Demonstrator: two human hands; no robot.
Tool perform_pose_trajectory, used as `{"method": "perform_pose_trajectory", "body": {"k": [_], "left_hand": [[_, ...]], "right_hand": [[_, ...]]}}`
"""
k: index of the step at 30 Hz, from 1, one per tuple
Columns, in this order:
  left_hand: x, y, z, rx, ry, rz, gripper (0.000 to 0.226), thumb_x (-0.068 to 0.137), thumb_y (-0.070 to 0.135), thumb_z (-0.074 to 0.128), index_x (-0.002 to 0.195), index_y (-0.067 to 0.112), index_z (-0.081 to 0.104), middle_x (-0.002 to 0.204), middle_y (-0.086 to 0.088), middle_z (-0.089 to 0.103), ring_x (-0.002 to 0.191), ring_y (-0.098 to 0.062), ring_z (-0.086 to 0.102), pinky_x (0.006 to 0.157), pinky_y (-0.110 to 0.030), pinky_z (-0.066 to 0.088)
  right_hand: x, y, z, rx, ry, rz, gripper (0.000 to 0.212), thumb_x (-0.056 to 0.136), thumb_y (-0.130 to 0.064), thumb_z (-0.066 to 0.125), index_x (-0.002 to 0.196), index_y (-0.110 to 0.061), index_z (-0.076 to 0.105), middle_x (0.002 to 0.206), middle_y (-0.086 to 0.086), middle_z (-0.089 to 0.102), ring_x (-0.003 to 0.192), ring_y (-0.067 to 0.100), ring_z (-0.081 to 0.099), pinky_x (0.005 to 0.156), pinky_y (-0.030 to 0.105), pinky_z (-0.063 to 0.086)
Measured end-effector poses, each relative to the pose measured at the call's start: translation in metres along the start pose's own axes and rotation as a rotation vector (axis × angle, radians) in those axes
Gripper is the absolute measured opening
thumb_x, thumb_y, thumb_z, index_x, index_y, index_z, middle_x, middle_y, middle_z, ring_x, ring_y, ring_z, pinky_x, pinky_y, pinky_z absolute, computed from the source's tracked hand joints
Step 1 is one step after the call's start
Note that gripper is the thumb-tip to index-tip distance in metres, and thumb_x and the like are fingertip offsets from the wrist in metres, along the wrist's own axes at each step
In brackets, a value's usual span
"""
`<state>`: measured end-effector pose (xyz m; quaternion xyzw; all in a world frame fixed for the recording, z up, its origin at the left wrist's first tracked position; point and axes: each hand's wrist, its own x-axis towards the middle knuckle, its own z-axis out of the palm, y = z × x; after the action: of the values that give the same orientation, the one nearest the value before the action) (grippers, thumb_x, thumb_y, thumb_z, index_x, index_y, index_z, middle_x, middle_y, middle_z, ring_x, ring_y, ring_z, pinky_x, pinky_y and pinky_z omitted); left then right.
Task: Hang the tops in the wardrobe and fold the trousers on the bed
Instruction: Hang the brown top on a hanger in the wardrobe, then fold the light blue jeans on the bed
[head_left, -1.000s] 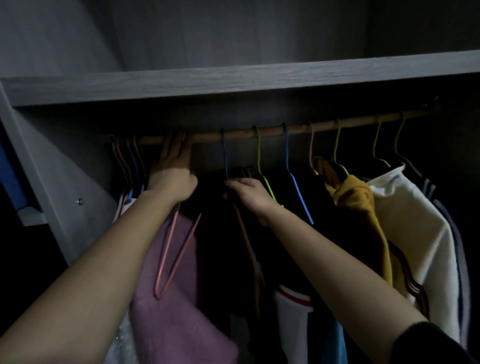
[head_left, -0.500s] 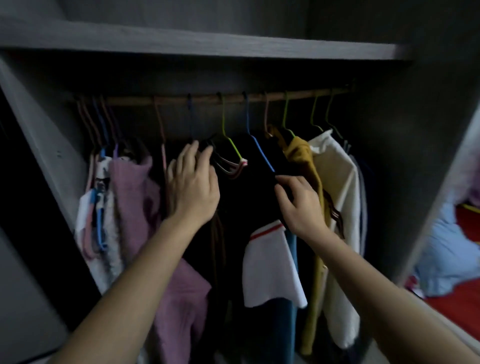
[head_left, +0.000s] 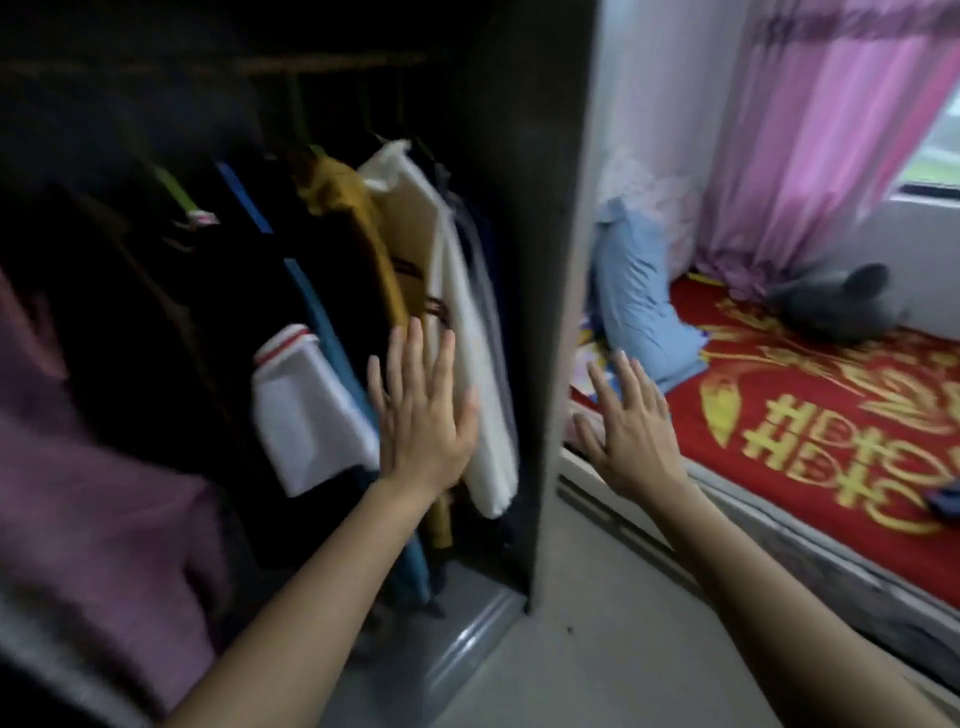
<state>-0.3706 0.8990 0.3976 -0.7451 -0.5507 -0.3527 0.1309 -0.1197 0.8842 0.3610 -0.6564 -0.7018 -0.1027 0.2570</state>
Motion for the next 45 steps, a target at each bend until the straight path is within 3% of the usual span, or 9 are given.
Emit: {"method": "perform_pose_trajectory", "body": {"k": [3,7,15,19,26,31,41,45], "left_hand": [[0.001,0.087,0.051,-0.095,-0.077,0.033,0.066,0.095,0.046,0.042,0.152,0.016,0.033,0.161,-0.016,0.02,0.15,-0.033,0.015,0.118,-0.054,0.013],[-0.01,0.226,0.121,-0.231,-0.22,0.072,0.068,0.093,0.047,0.04,0.154,0.017,0.029,0.162,-0.016,0.018,0.149,-0.035,0.015,0.117,-0.058,0.015],[-0.014,0.465,0.213,-0.366,-0.398,0.265,0.068,0.098,0.057,0.024,0.157,0.026,0.013,0.165,-0.006,0.001,0.152,-0.024,-0.003,0.12,-0.051,0.003],[0.004,0.538,0.266,-0.451,-0.419,0.307,0.067,0.098,0.06,0.023,0.156,0.03,0.008,0.165,-0.002,-0.004,0.151,-0.019,-0.008,0.118,-0.049,0.002],[0.04,0.626,0.409,-0.444,-0.607,0.497,0.074,0.099,0.06,0.026,0.157,0.028,-0.007,0.163,-0.006,-0.02,0.15,-0.026,-0.017,0.118,-0.057,0.008],[0.081,0.692,0.505,-0.381,-0.769,0.626,0.078,0.096,0.062,0.022,0.156,0.026,-0.013,0.16,-0.007,-0.029,0.149,-0.028,-0.021,0.119,-0.058,0.008],[0.094,0.86,0.607,-0.357,-0.892,0.897,0.081,0.096,0.058,0.039,0.158,0.021,0.003,0.163,-0.015,-0.011,0.151,-0.035,-0.005,0.115,-0.063,0.019],[0.063,0.92,0.654,-0.295,-0.955,0.93,0.083,0.096,0.06,0.037,0.157,0.023,-0.005,0.162,-0.013,-0.02,0.15,-0.033,-0.012,0.116,-0.061,0.015]], "right_hand": [[-0.038,0.087,-0.027,-0.085,0.069,0.074,0.072,0.088,-0.033,0.067,0.151,-0.01,0.04,0.159,0.026,0.025,0.147,0.043,0.026,0.117,0.053,0.029],[-0.104,0.223,-0.069,-0.222,0.064,0.214,0.078,0.093,-0.045,0.057,0.157,-0.014,0.026,0.164,0.021,0.012,0.152,0.038,0.013,0.121,0.052,0.018],[-0.209,0.439,-0.138,-0.282,0.091,0.665,0.083,0.096,-0.053,0.051,0.159,-0.014,0.013,0.166,0.016,0.0,0.152,0.036,0.006,0.12,0.054,0.019],[-0.21,0.508,-0.131,-0.252,0.078,0.753,0.084,0.097,-0.053,0.048,0.16,-0.017,0.005,0.166,0.013,-0.006,0.153,0.035,0.003,0.121,0.051,0.016],[-0.188,0.624,-0.083,-0.29,-0.11,0.9,0.086,0.099,-0.053,0.043,0.159,-0.018,-0.007,0.165,0.014,-0.018,0.153,0.034,-0.005,0.123,0.05,0.013],[-0.167,0.717,-0.092,-0.343,-0.172,1.024,0.088,0.1,-0.05,0.045,0.158,-0.02,-0.012,0.163,0.013,-0.024,0.153,0.034,-0.006,0.123,0.049,0.011],[-0.222,0.846,-0.118,-0.381,-0.161,1.33,0.091,0.093,-0.038,0.059,0.16,-0.016,0.001,0.164,0.021,-0.012,0.152,0.039,0.004,0.122,0.052,0.016],[-0.266,0.916,-0.1,-0.304,-0.211,1.398,0.094,0.093,-0.038,0.06,0.159,-0.017,-0.003,0.163,0.021,-0.015,0.152,0.039,0.003,0.122,0.052,0.015]]}}
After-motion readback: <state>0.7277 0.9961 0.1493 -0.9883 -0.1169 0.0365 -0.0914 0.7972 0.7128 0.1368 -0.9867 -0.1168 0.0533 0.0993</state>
